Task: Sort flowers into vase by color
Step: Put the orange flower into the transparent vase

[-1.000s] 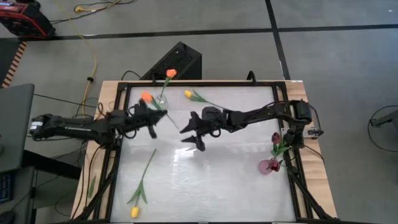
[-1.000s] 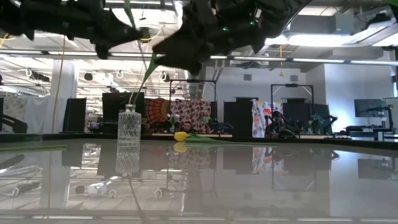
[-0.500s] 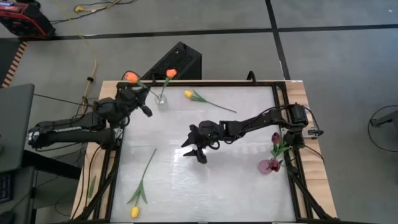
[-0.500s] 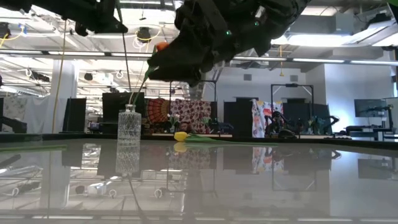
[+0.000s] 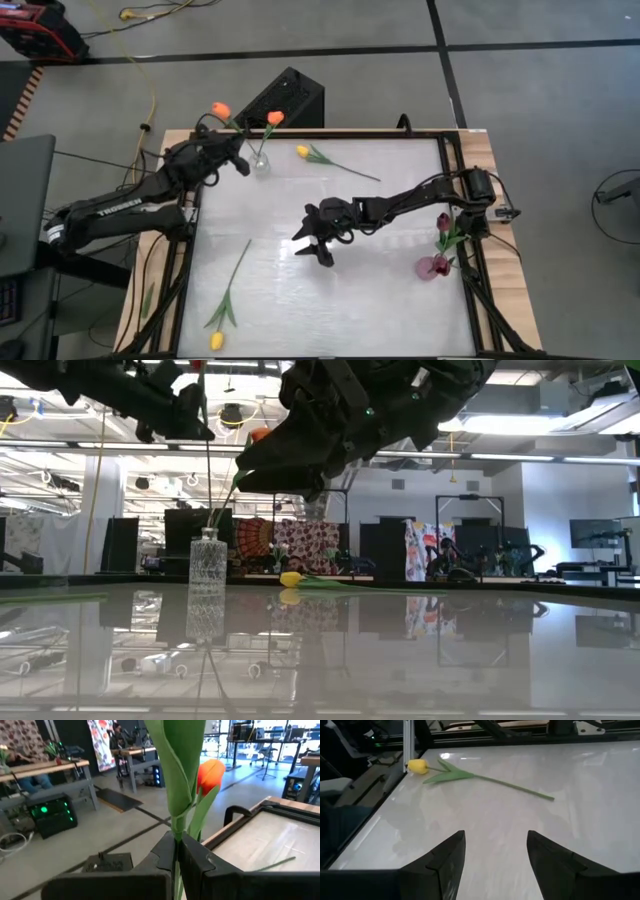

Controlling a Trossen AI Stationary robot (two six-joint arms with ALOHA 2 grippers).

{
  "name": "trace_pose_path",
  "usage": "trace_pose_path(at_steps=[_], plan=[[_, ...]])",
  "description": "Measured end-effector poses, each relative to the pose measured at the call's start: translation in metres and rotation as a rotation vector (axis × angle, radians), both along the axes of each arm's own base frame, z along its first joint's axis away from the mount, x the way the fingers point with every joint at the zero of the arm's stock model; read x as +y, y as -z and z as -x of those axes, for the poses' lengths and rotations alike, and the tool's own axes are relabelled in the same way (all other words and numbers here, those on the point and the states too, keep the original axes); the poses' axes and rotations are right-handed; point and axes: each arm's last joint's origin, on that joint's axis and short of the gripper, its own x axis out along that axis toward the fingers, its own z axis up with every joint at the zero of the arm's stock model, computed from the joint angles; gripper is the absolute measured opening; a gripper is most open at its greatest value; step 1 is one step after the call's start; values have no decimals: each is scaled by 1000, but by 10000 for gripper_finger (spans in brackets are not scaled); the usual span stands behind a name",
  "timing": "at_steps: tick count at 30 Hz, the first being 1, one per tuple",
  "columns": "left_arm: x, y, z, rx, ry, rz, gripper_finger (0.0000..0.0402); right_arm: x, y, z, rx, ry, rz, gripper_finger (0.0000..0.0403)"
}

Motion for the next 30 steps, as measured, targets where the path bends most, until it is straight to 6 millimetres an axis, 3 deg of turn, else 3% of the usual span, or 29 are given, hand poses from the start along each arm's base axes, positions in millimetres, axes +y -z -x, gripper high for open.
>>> trace_pose_path(at_steps=[11, 19, 25, 30], plan=[[15, 18, -5, 48, -44, 127, 0, 0, 0, 0, 5, 0, 1, 239], [25, 39, -20, 102, -20, 241, 0, -6, 5, 2, 60, 13, 3, 239], [33, 53, -24, 143, -94, 313, 14, -31, 8, 9, 166, 73, 5, 239], [30, 55, -21, 190, -79, 334, 75, -64, 5, 18, 240, 155, -4, 239]])
